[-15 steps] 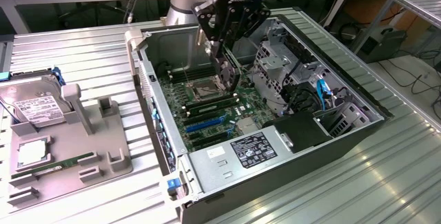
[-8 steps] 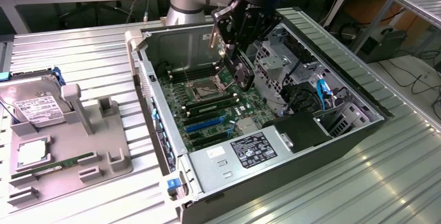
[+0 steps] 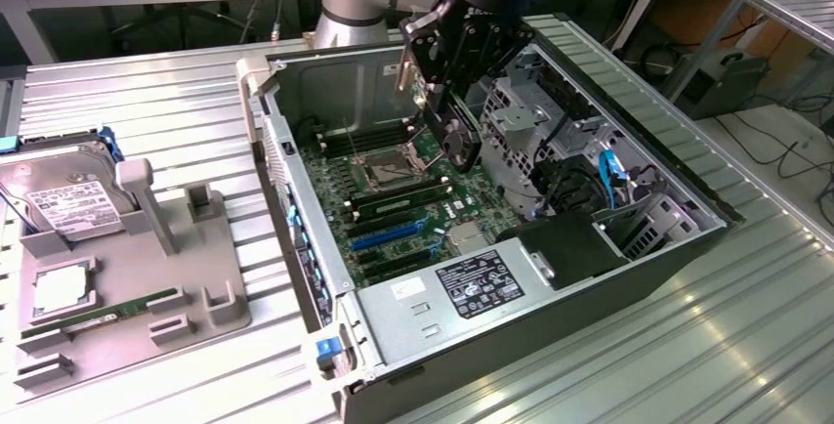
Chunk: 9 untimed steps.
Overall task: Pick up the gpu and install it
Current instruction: 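Insert the gpu into the slot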
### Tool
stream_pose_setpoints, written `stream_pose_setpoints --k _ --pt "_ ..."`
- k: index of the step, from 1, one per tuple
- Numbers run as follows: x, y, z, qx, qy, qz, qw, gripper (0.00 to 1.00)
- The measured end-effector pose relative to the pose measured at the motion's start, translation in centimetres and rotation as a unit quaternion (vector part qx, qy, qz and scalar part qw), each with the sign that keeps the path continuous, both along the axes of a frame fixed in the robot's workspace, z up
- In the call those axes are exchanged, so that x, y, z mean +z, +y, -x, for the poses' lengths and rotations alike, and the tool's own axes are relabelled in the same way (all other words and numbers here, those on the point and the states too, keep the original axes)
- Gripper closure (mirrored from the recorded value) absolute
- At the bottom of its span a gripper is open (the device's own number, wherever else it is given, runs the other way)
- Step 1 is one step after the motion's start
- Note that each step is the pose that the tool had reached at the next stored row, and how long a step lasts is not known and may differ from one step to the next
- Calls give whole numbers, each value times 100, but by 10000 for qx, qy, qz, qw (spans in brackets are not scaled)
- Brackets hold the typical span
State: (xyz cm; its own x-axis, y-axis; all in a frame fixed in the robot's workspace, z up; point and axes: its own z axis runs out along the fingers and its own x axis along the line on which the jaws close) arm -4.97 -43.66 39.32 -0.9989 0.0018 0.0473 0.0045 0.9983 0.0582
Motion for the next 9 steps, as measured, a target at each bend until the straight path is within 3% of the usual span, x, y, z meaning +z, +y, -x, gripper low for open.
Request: stream_pose_setpoints --k 6,9 --pt "0 0 0 0 0 0 10000 74" --pt "-1 0 0 195 -6 -1 9998 74"
